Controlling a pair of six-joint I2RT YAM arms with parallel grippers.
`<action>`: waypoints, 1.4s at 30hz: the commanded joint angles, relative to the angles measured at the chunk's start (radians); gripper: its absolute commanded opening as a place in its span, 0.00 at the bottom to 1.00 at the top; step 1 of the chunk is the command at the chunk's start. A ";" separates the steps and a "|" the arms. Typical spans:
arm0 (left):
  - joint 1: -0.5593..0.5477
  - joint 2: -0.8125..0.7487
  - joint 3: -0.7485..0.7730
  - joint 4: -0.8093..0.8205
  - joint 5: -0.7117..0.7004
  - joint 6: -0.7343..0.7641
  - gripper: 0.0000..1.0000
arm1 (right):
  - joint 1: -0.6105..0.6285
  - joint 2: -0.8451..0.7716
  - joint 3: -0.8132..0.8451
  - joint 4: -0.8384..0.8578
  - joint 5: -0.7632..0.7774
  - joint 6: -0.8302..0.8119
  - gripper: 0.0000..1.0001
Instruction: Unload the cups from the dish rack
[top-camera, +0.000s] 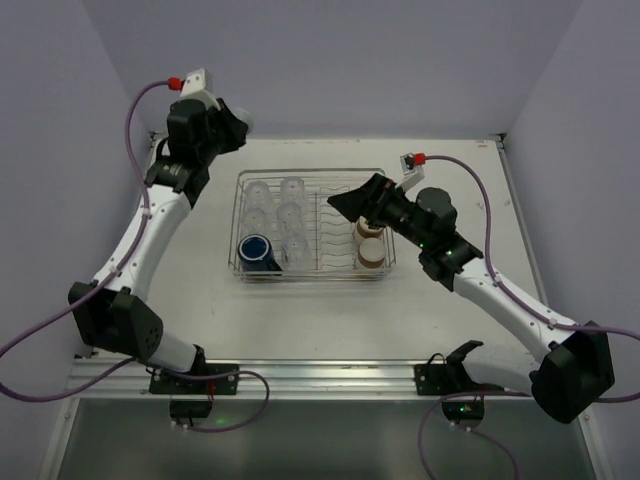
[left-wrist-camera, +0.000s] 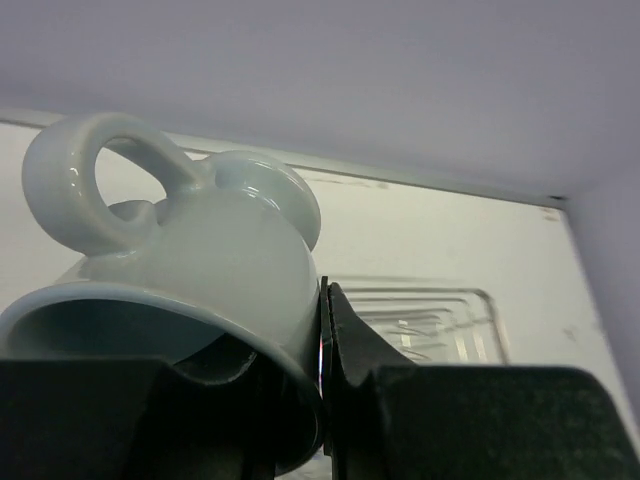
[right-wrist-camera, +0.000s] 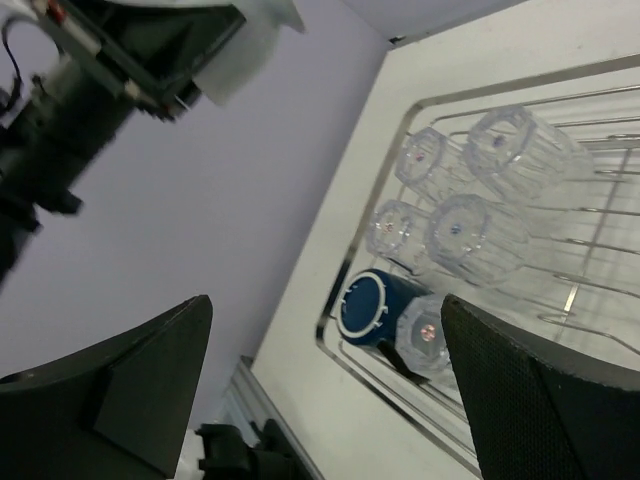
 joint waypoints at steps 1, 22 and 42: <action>0.066 0.105 0.209 -0.342 -0.185 0.157 0.00 | 0.000 -0.024 0.074 -0.181 0.023 -0.186 0.99; 0.260 0.653 0.505 -0.735 -0.227 0.290 0.00 | 0.000 -0.003 0.219 -0.528 0.121 -0.439 0.99; 0.296 0.711 0.510 -0.758 -0.244 0.306 0.54 | 0.000 0.044 0.236 -0.557 0.170 -0.476 0.99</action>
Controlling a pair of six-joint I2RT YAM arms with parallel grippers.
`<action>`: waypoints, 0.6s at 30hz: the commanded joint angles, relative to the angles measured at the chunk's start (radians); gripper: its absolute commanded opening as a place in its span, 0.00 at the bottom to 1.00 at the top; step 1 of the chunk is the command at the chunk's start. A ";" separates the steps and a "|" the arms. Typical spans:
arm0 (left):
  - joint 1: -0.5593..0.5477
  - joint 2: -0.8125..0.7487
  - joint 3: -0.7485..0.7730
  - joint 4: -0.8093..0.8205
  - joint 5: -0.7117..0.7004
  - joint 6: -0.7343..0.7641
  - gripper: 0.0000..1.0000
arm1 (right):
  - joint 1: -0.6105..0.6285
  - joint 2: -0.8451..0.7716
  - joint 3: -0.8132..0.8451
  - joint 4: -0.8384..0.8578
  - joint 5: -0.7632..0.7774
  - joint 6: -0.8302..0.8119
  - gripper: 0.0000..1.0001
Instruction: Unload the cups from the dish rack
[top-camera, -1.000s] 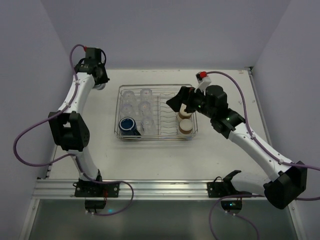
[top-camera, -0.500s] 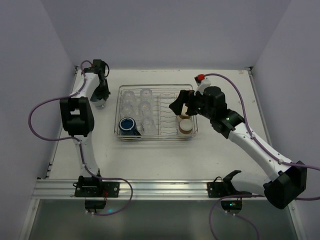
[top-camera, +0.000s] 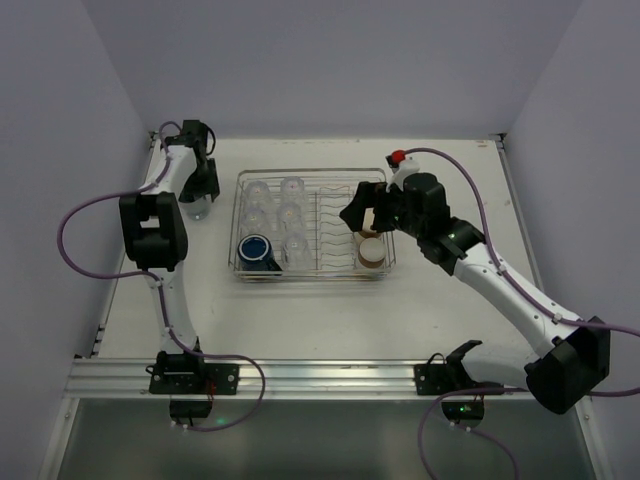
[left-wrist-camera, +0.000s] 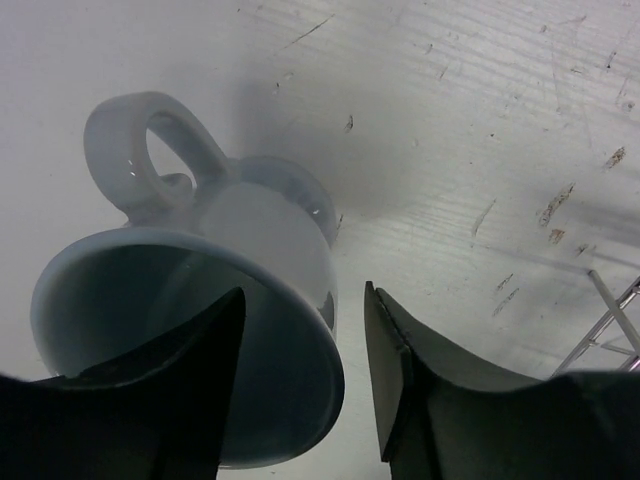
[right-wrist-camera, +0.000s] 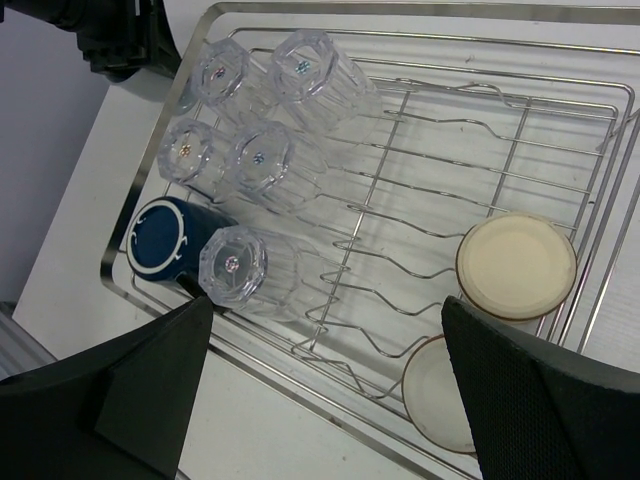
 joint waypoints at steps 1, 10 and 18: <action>0.008 -0.071 0.025 -0.005 -0.010 0.033 0.56 | 0.000 0.001 0.031 -0.010 0.024 -0.028 0.99; 0.007 -0.280 0.032 0.118 0.107 -0.008 0.92 | 0.074 0.048 0.059 -0.011 -0.002 -0.113 0.99; -0.054 -0.658 -0.291 0.436 0.320 -0.080 0.94 | 0.209 0.128 0.131 -0.019 0.078 -0.156 0.86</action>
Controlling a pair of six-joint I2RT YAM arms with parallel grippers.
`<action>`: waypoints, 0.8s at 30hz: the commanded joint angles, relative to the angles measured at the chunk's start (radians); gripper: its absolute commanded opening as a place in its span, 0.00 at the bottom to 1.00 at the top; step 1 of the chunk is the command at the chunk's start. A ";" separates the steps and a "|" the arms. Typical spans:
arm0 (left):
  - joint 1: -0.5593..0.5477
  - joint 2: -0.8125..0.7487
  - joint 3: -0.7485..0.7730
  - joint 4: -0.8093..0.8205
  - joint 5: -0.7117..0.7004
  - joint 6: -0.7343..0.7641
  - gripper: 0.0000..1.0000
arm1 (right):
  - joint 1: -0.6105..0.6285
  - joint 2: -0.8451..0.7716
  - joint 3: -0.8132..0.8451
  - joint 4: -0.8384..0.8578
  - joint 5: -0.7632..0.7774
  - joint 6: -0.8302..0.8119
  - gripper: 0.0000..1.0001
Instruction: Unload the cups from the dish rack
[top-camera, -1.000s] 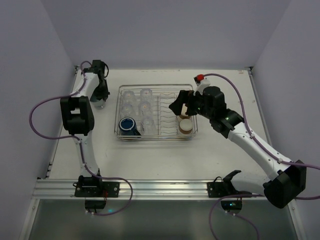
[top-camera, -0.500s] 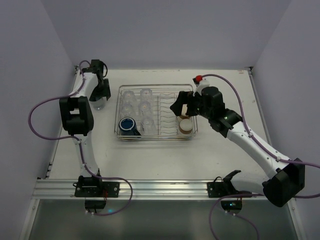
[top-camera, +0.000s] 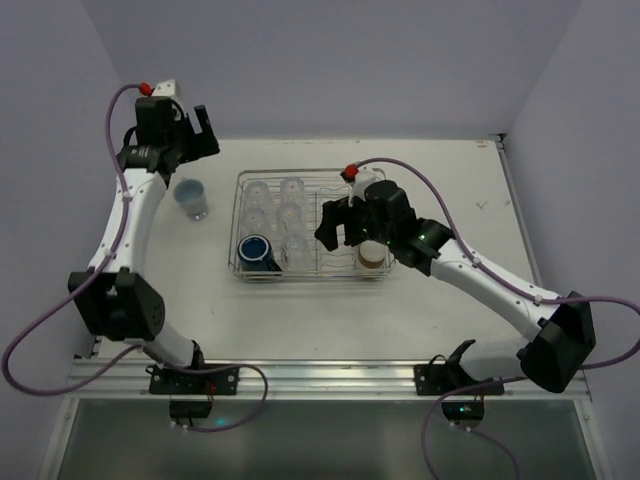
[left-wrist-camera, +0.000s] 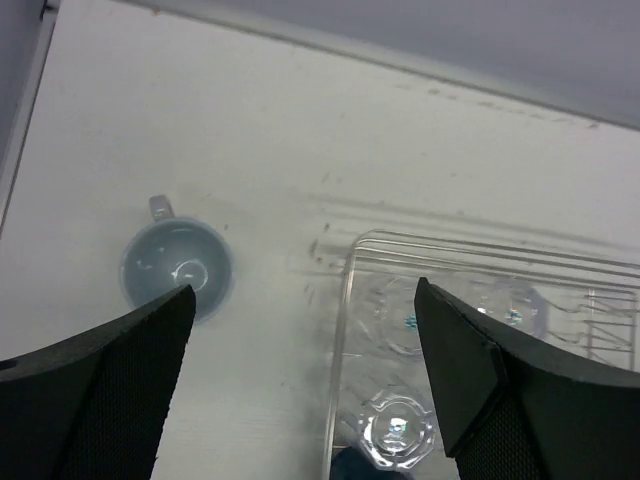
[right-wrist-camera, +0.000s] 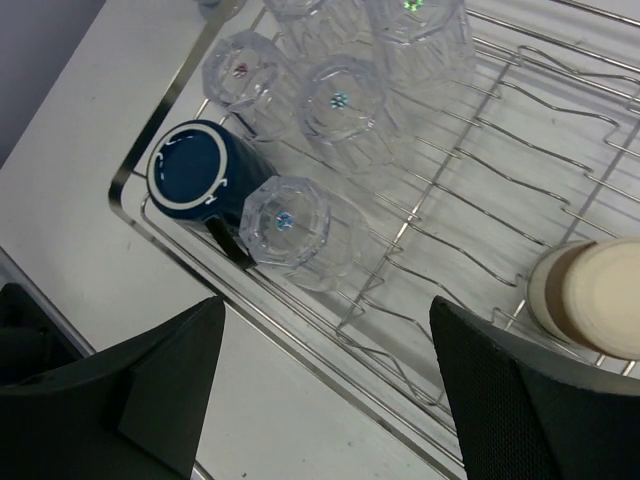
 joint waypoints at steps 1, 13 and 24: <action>-0.067 -0.246 -0.239 0.223 0.172 -0.041 0.94 | 0.070 0.039 0.088 0.002 0.061 -0.052 0.85; -0.130 -1.073 -0.911 0.544 0.077 -0.130 1.00 | 0.279 0.318 0.338 0.020 0.138 -0.024 0.99; -0.225 -1.339 -0.925 0.539 -0.153 -0.075 1.00 | 0.319 0.630 0.671 -0.148 0.216 -0.018 0.99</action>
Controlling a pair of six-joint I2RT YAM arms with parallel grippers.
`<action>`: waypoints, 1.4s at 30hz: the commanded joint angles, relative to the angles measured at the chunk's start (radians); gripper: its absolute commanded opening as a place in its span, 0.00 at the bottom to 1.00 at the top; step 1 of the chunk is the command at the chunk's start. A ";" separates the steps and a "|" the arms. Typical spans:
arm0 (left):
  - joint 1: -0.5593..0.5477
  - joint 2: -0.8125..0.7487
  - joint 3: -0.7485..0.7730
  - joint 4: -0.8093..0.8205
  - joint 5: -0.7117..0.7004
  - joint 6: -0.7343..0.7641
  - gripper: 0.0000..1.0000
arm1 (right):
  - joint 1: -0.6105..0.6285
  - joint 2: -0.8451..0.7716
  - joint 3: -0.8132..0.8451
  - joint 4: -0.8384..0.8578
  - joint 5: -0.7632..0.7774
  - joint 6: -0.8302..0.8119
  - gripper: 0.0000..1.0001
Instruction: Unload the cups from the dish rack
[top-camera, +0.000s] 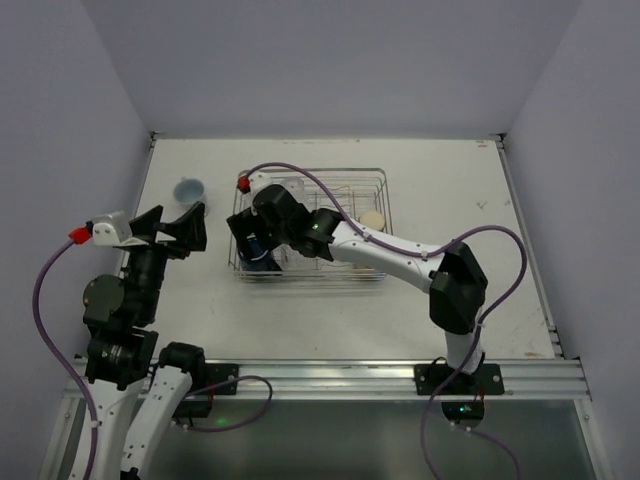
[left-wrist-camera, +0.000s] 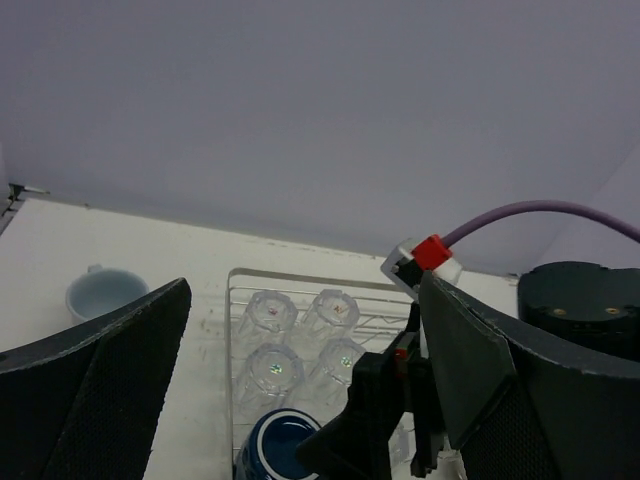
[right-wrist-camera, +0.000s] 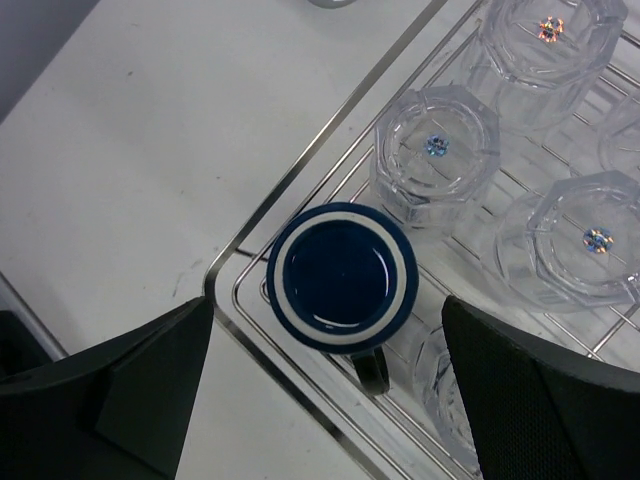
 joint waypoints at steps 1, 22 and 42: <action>-0.035 -0.050 -0.004 0.058 -0.107 0.047 1.00 | 0.011 0.064 0.130 -0.105 0.047 0.001 0.99; -0.098 -0.139 -0.085 0.047 -0.196 0.066 1.00 | 0.028 0.280 0.271 -0.206 0.141 0.054 0.99; -0.099 -0.127 -0.090 0.049 -0.182 0.061 1.00 | 0.029 0.159 0.204 -0.027 0.208 0.063 0.49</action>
